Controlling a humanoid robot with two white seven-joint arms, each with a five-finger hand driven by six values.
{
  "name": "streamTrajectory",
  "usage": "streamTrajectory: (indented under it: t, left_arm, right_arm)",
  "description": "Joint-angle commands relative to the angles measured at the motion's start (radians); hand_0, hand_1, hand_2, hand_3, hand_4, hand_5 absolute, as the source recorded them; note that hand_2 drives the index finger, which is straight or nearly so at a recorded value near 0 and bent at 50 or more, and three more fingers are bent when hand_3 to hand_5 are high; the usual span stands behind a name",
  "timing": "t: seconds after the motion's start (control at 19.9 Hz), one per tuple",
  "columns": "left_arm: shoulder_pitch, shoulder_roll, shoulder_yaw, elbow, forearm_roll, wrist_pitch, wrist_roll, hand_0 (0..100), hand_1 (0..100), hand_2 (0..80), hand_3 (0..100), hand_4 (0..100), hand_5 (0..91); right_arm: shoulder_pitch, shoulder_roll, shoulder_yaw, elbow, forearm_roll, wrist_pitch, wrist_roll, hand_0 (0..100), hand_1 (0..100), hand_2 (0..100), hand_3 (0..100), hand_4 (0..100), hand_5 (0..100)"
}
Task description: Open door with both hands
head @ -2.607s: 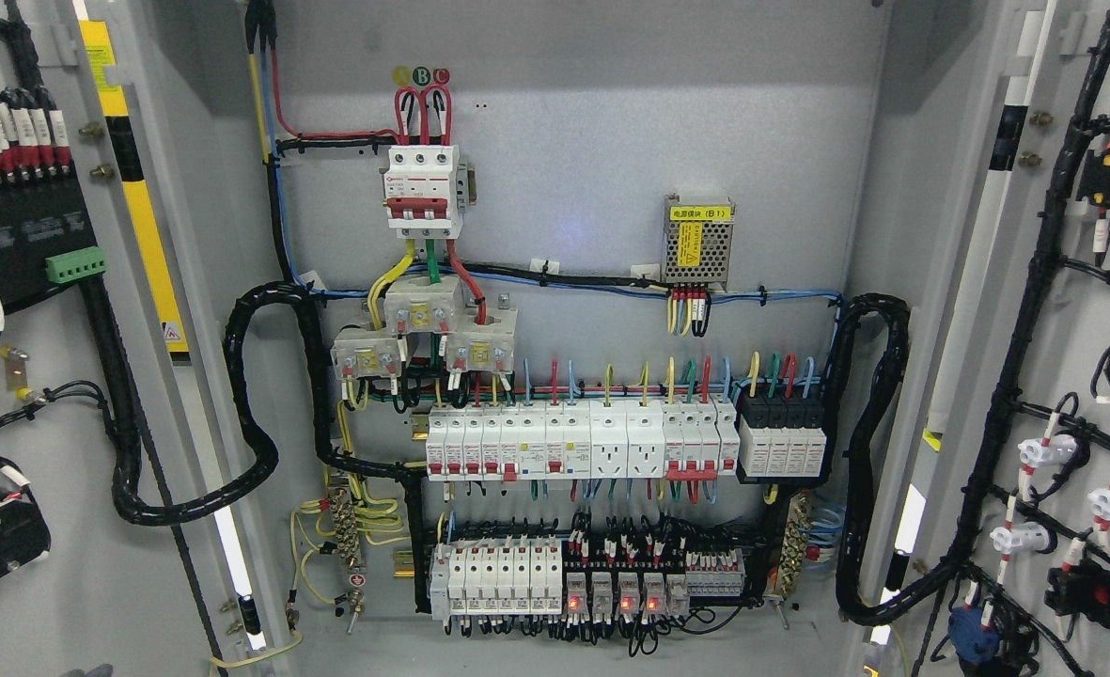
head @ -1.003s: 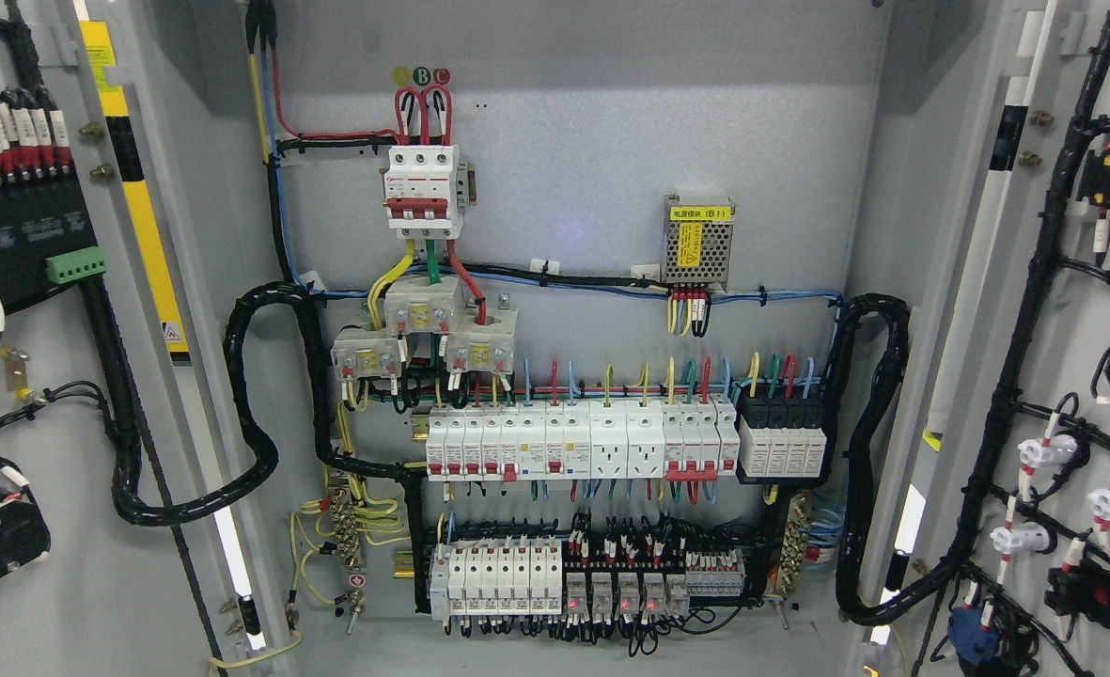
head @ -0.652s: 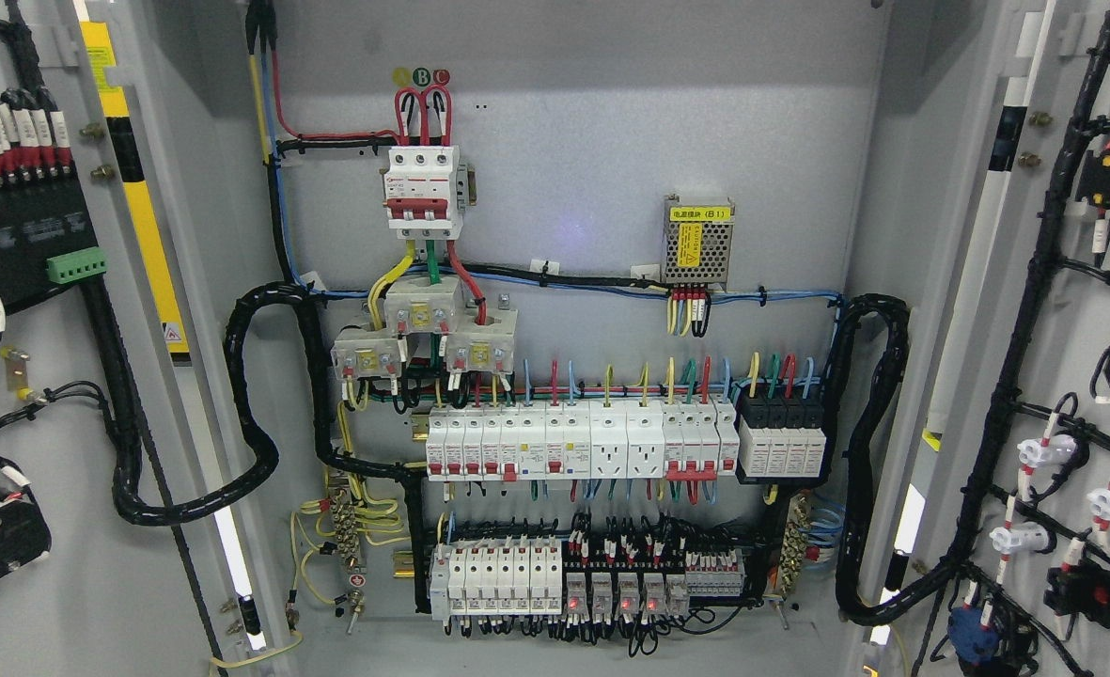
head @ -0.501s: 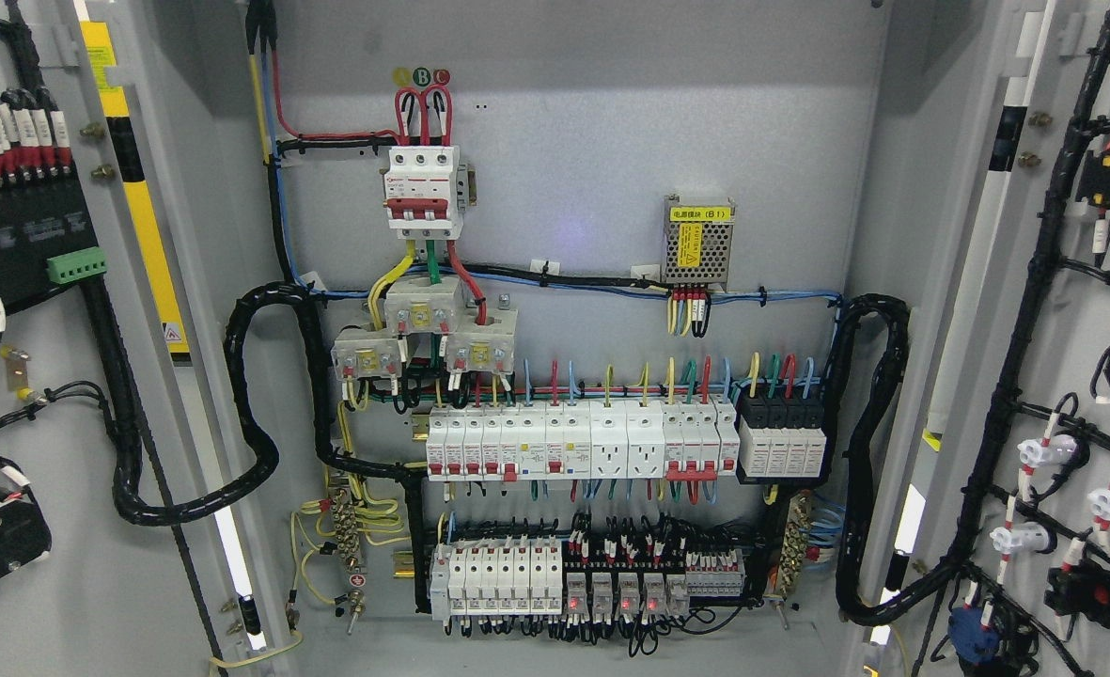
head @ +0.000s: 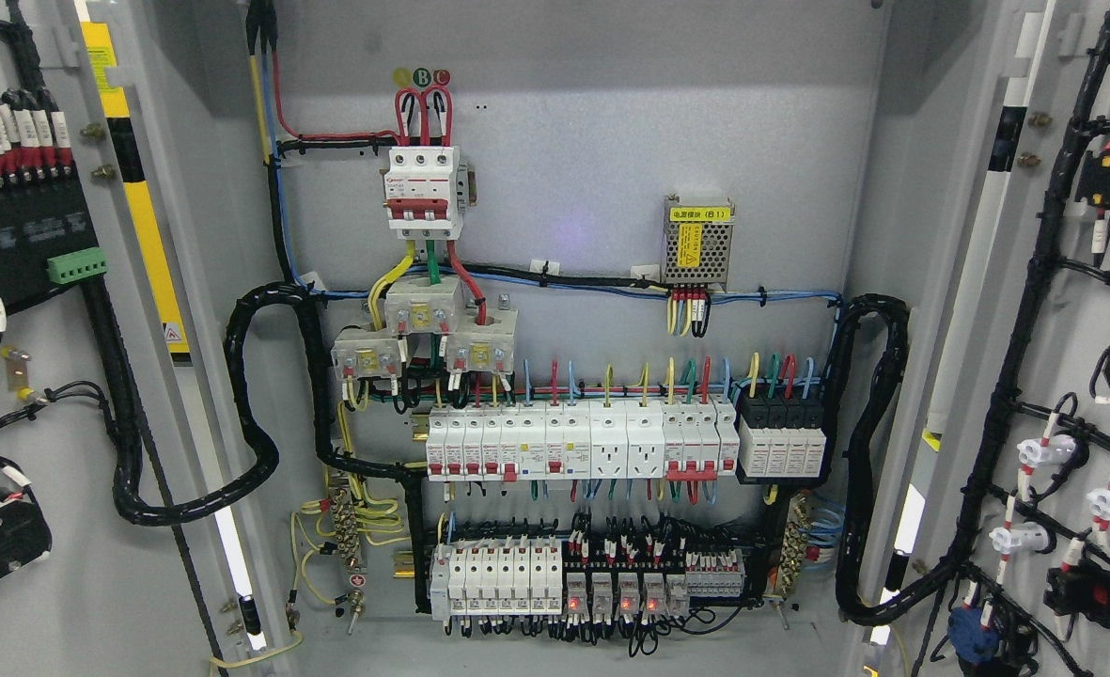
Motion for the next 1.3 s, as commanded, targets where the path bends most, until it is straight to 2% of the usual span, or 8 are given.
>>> streamTrajectory:
  t: [0.0, 0.15, 1.1, 1.25]
  left_arm:
    - [-0.002, 0.003, -0.015, 0.113, -0.057, 0.006, 0.016, 12, 56, 0.0, 0, 0, 0.0]
    - [-0.002, 0.007, -0.013, 0.113, -0.096, 0.007, 0.016, 12, 56, 0.0, 0, 0, 0.0]
    - [-0.011, 0.001, -0.012, 0.108, -0.094, 0.003, 0.007, 12, 56, 0.0, 0, 0, 0.0]
    - [-0.011, -0.002, -0.012, 0.107, -0.091, 0.003, 0.006, 12, 56, 0.0, 0, 0, 0.0]
  right_arm:
    - [-0.024, 0.01, 0.002, 0.1, 0.0, 0.009, -0.028, 0, 50, 4, 0, 0, 0]
    - [-0.04, 0.013, 0.0, 0.102, 0.0, 0.01, -0.031, 0, 50, 4, 0, 0, 0]
    - [-0.06, 0.026, -0.001, 0.102, -0.004, 0.01, -0.034, 0, 50, 4, 0, 0, 0]
    - [-0.063, 0.026, -0.001, 0.1, -0.004, 0.01, -0.077, 0, 50, 4, 0, 0, 0]
